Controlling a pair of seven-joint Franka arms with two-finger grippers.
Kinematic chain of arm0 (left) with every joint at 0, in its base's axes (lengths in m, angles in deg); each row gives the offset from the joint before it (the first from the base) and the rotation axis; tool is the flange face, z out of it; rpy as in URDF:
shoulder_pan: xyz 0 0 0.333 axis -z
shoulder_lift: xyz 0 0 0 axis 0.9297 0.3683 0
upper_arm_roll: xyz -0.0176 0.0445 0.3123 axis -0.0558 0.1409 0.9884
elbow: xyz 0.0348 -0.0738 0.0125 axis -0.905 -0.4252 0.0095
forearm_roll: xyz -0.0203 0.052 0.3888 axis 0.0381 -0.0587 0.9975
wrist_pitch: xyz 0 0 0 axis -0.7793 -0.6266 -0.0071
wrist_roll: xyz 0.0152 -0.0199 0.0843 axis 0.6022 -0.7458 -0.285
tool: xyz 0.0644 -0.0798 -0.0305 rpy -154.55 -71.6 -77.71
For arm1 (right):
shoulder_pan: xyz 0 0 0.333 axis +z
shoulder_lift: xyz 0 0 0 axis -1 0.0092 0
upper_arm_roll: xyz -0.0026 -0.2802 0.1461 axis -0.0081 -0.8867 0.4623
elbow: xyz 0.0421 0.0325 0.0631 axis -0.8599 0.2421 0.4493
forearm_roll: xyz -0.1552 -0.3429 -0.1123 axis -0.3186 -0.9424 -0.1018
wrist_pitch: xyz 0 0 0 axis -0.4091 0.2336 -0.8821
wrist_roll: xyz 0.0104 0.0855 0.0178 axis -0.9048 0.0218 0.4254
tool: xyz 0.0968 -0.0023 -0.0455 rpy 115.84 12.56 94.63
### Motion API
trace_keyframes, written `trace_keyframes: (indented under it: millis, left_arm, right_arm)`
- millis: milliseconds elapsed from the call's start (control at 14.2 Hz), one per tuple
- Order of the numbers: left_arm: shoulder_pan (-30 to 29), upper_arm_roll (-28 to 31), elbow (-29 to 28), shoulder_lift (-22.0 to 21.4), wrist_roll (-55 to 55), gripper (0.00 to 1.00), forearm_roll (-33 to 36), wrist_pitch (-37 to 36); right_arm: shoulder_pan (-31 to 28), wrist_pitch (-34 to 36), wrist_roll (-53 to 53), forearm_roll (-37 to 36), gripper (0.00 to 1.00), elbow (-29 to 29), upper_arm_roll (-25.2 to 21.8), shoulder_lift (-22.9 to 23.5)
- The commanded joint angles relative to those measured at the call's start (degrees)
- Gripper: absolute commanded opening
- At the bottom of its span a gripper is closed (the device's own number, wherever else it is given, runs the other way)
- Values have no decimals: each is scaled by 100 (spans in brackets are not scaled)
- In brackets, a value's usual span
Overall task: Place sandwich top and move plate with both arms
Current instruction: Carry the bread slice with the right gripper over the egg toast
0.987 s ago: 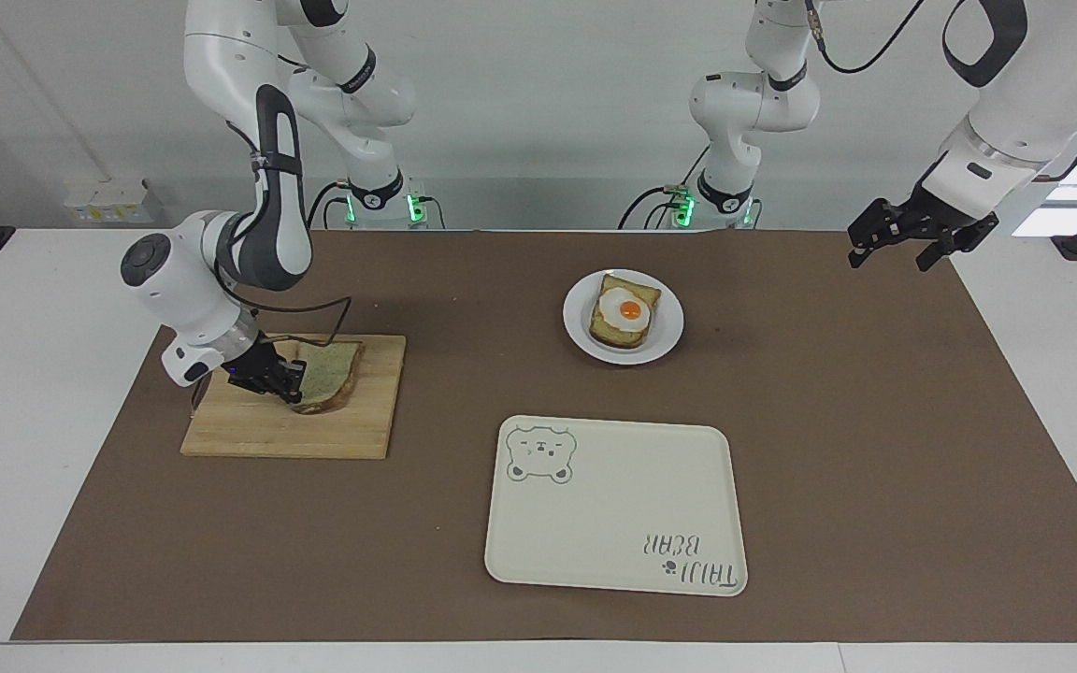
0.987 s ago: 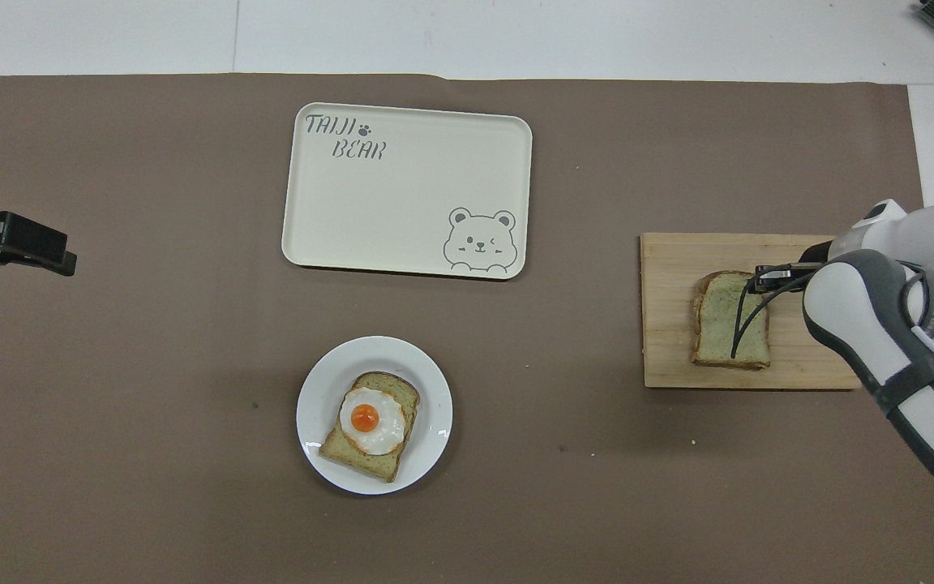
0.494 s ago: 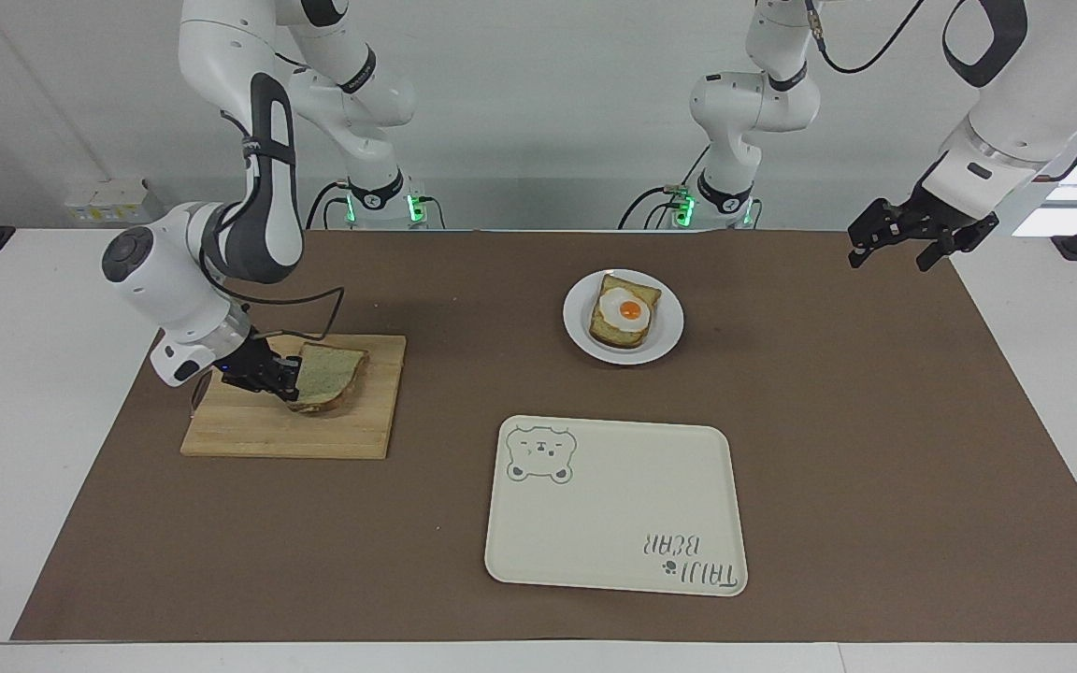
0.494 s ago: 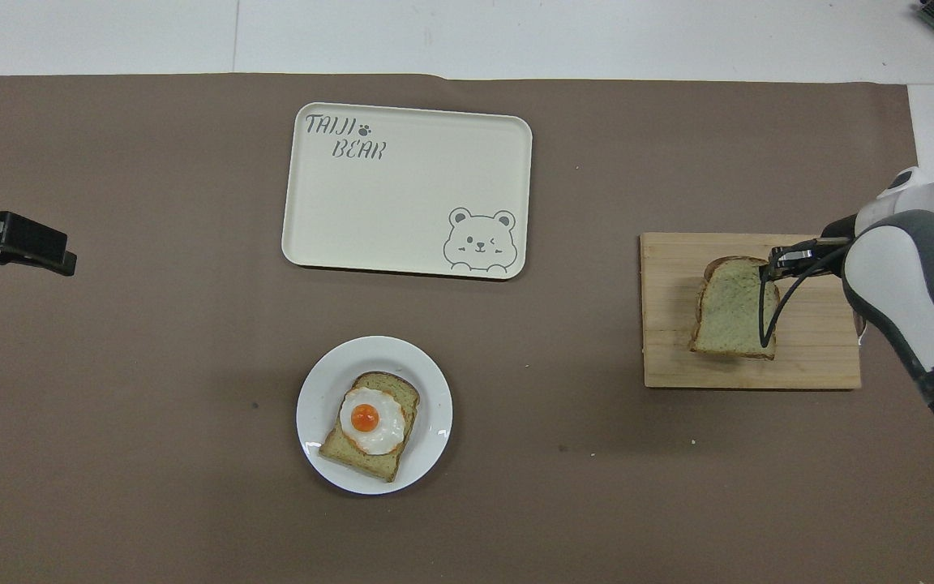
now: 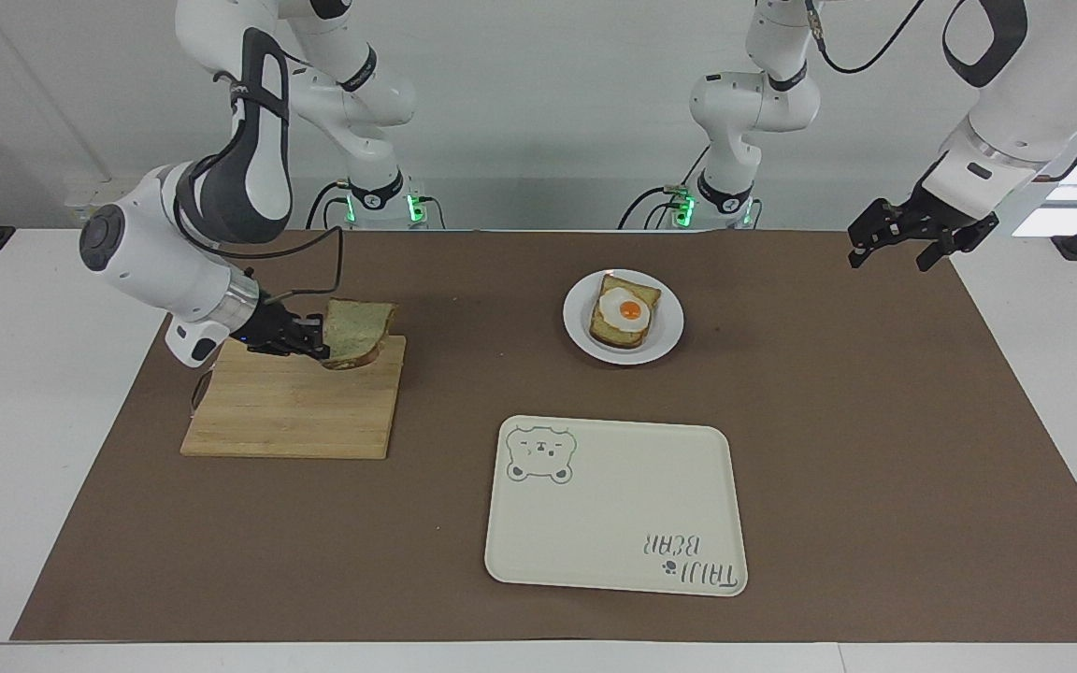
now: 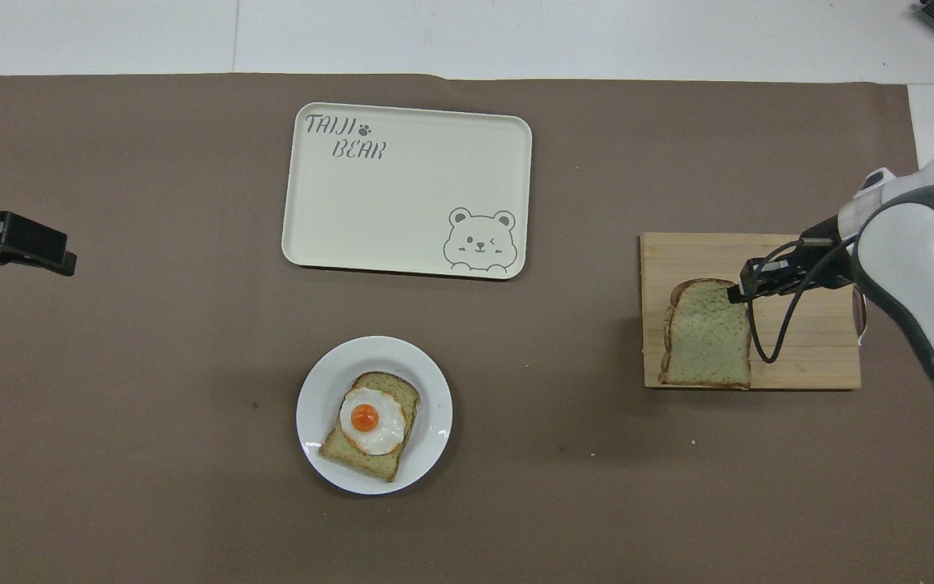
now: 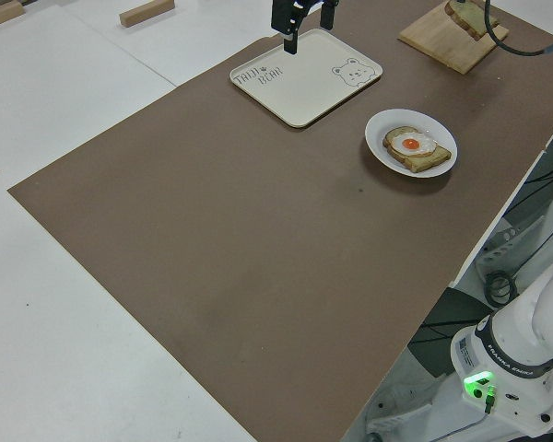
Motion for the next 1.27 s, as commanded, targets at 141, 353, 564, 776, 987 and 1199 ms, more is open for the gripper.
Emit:
trace_keyframes:
  millis: [141,353,564,776,987,1199]
  left_arm:
    - [-34,-29,-118,-131,-44,100,92,-31]
    - [-34,-29,-118,-131,-44,100,92,-31]
    - [-34,-29,-118,-131,-44,100,92,-31]
    - [-34,-38,-118,-131,-44,100,92,-31]
    - [-34,-29,-118,-131,-44,100,92,-31]
    - [-34,-38,-118,-131,-44,100,92,-31]
  right_arm:
    - [907,-24,-1063,167,0,22,73,-57]
    - [1391,-322,-1591,684,0,74,65,-23]
    - [1987,-717,-2249,895,0,83,65,48]
    - [2682,-1376,-2962,1046,0,83,73,171]
    - [3078,-1799,-3078,1552,0,74,65,241]
    - [3492,-2274,-3096,1705,0,31,73,399]
